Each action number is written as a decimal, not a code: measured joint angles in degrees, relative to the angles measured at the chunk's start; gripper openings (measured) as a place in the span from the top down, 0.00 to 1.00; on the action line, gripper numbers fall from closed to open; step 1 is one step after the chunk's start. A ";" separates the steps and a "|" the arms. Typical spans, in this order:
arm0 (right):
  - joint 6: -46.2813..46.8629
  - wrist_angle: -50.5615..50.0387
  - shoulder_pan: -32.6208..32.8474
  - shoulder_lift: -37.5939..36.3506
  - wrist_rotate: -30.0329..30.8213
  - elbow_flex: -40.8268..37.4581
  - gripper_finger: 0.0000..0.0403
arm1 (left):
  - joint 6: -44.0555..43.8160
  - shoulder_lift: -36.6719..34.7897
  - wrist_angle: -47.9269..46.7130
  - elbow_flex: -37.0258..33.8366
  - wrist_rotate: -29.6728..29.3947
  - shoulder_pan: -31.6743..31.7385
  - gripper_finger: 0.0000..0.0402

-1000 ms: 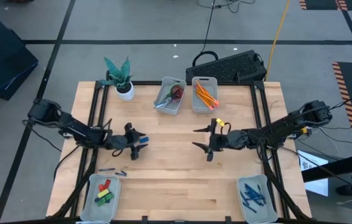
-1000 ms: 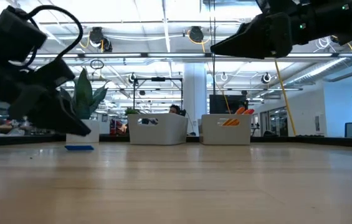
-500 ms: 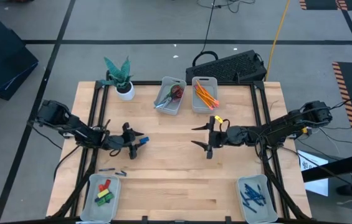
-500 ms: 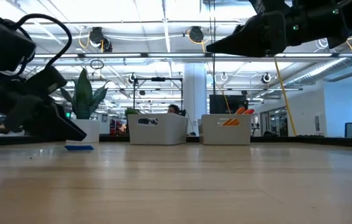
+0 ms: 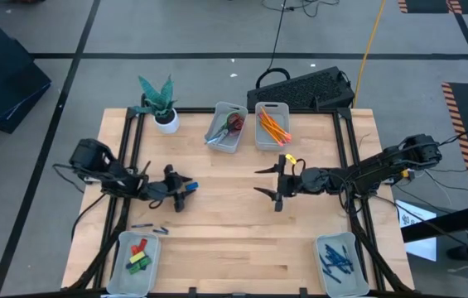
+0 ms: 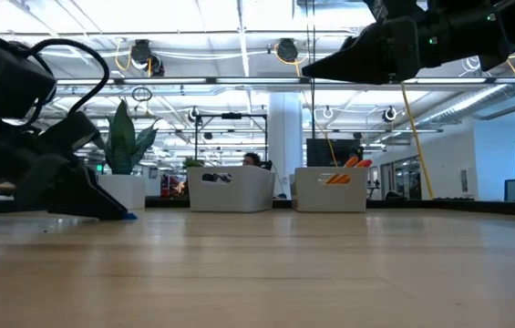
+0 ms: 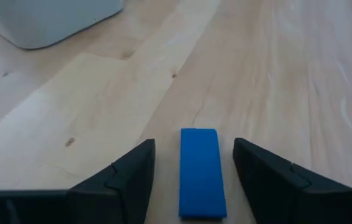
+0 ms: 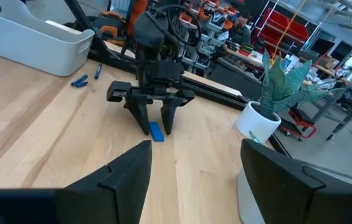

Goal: Sort crayons/erasers/pens/pencils in bins
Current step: Put the blue eraser into the bottom left bin

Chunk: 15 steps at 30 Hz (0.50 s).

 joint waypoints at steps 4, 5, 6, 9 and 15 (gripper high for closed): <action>1.02 -0.47 0.15 0.00 -0.02 0.00 0.41 | -2.47 4.87 2.50 0.07 0.48 -0.04 0.53; 1.45 -0.65 0.15 0.00 -0.02 0.00 0.41 | -3.13 6.07 3.25 0.13 0.42 -0.09 0.57; 1.53 -0.88 0.15 0.00 -0.02 0.00 0.41 | -3.68 7.46 4.73 0.18 0.05 -0.31 0.62; 1.61 -2.03 0.47 0.00 0.00 0.00 0.41 | -4.00 11.37 8.81 0.67 -1.96 -1.41 0.76; 3.40 -3.00 1.49 0.00 -0.02 0.00 0.41 | -5.48 14.95 11.84 1.52 -3.52 -1.84 0.82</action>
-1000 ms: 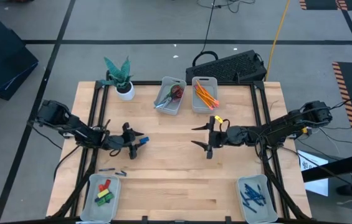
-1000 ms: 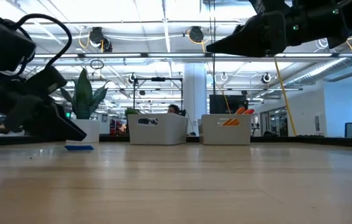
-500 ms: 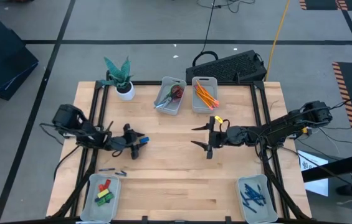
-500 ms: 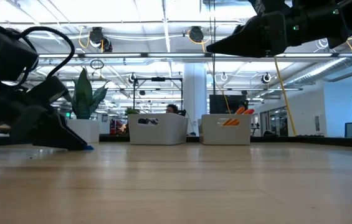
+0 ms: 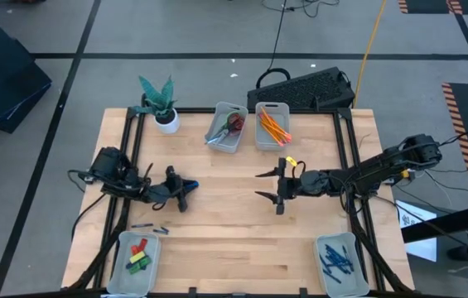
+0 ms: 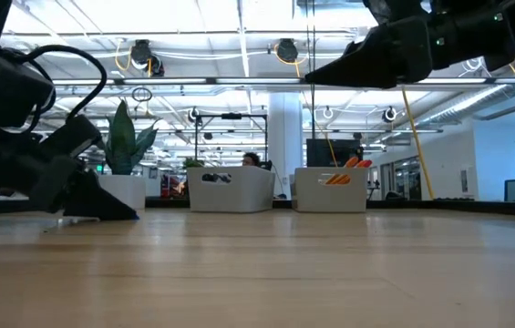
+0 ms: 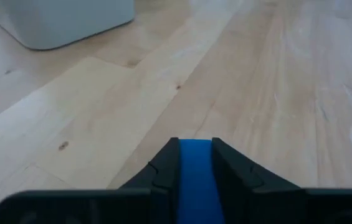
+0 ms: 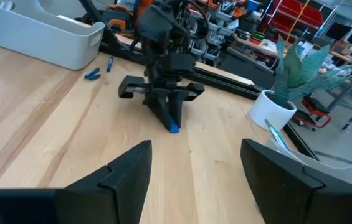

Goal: Sort crayons/erasers/pens/pencils in bins
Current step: Put the blue eraser into the bottom left bin

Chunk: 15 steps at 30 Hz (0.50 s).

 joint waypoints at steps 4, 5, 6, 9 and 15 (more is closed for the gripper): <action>0.87 -0.42 0.57 0.00 -0.05 0.00 0.41 | -0.39 -3.21 0.34 -0.43 1.95 -0.63 0.81; 1.56 -0.55 0.56 0.00 -0.06 0.00 0.41 | -0.17 -4.65 -0.24 -0.25 1.87 -0.82 0.80; 2.21 -0.65 0.52 0.00 -0.04 0.00 0.41 | -0.11 -6.28 -1.51 0.10 2.54 -0.98 0.80; 2.41 -1.51 0.52 0.00 -0.02 0.00 0.41 | 0.08 -11.36 -4.82 1.97 8.89 -1.81 0.79; 2.86 -1.26 0.14 0.00 -0.09 0.00 0.41 | -3.26 -23.85 -37.13 14.01 12.06 -3.40 0.78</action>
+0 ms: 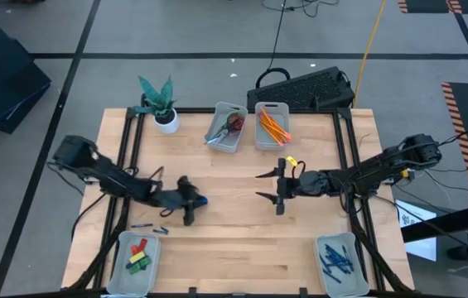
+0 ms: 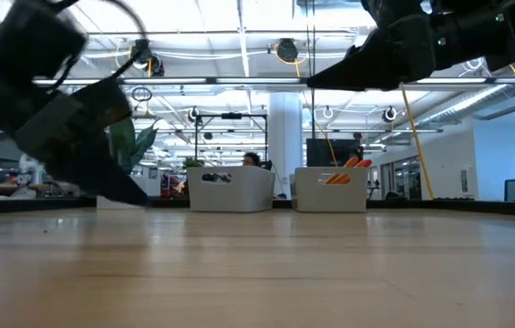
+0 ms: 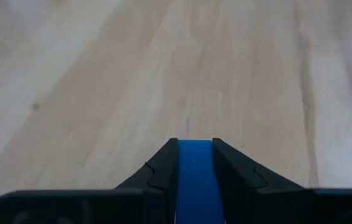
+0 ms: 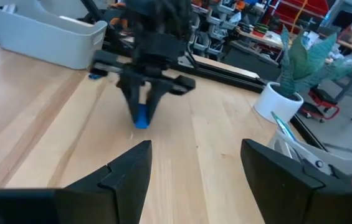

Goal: Sort crayons/erasers/pens/pencils in bins
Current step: Put the blue eraser into the bottom left bin

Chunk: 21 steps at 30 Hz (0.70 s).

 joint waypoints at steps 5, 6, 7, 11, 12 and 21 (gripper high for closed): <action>0.75 -0.51 -2.15 0.00 -0.91 0.00 0.41 | -10.70 -6.72 -43.81 19.87 3.49 -5.63 0.78; 0.01 -0.44 -2.79 0.00 -1.49 0.00 0.41 | -13.60 -7.09 -50.39 24.02 4.03 -7.39 0.78; -0.49 -0.38 -3.36 0.00 -1.59 0.00 0.41 | -16.78 -7.28 -55.95 28.05 4.48 -9.24 0.78; -2.57 -0.35 -5.61 0.00 -1.41 0.00 0.41 | -34.85 -6.88 -70.04 41.82 8.51 -18.93 0.78; -3.27 -0.27 -5.98 0.00 -1.40 0.00 0.41 | -40.65 -6.53 -71.84 44.69 9.47 -21.55 0.78; -5.41 -1.91 -6.79 -0.04 -1.50 0.00 0.41 | -86.35 -1.16 -78.22 53.62 20.18 -39.07 0.78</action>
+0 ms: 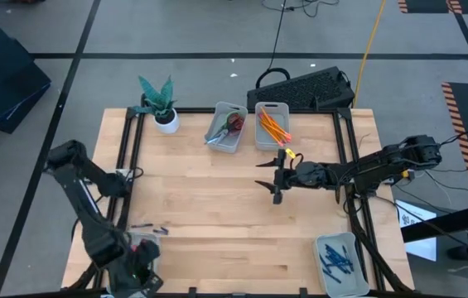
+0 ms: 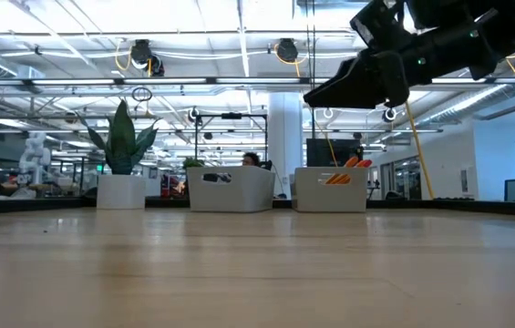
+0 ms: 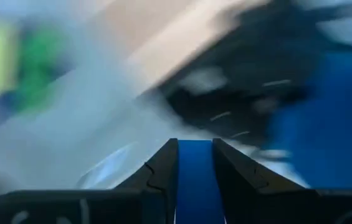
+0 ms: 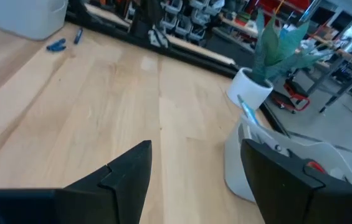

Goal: Sort crayons/erasers/pens/pencils in bins
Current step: Put the blue eraser into the bottom left bin, then put the blue crayon into the bottom right bin

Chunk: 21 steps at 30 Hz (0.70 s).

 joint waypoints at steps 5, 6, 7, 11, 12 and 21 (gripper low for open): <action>0.66 -2.04 0.05 0.00 -0.17 0.00 0.41 | -6.51 3.95 -10.37 -3.07 13.15 -1.56 0.78; 0.93 -2.17 0.18 0.00 -0.15 0.00 0.41 | -6.32 4.35 -11.75 -3.63 13.18 -1.46 0.77; 1.23 -2.38 0.41 0.00 0.09 0.00 0.41 | -5.97 4.61 -12.58 -4.11 13.17 -1.26 0.77; 1.86 -4.42 1.62 0.00 0.08 0.00 0.38 | -4.70 5.37 -10.96 -5.93 13.45 -0.21 0.69; 1.88 -5.15 1.97 0.00 0.08 0.00 0.37 | -4.70 5.37 -10.19 -6.24 14.55 -0.06 0.66; 0.73 -6.72 3.79 0.00 0.12 0.00 0.30 | -2.58 1.05 -16.57 -1.66 25.77 3.21 0.42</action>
